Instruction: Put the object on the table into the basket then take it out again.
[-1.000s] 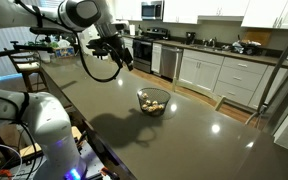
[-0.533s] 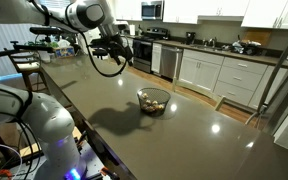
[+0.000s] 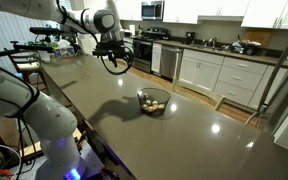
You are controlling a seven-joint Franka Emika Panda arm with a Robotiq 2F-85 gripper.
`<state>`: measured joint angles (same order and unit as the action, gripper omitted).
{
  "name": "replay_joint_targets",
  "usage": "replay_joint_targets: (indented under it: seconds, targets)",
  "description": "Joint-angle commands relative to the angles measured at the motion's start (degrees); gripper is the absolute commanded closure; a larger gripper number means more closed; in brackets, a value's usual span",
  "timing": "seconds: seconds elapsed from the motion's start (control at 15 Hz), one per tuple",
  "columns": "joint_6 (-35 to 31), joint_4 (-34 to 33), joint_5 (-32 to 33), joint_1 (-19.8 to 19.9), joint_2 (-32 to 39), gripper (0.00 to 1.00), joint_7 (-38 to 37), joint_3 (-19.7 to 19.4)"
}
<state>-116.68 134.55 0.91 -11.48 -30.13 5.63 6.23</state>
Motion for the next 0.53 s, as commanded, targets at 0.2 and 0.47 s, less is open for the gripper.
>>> replay_joint_targets:
  seconds: [0.2,0.47]
  targets:
    - [5.88,-7.26,0.86,0.39,10.77,0.0,6.66,-0.12]
    - [6.55,-9.11,4.14,0.87,14.72,0.0,6.35,0.84]
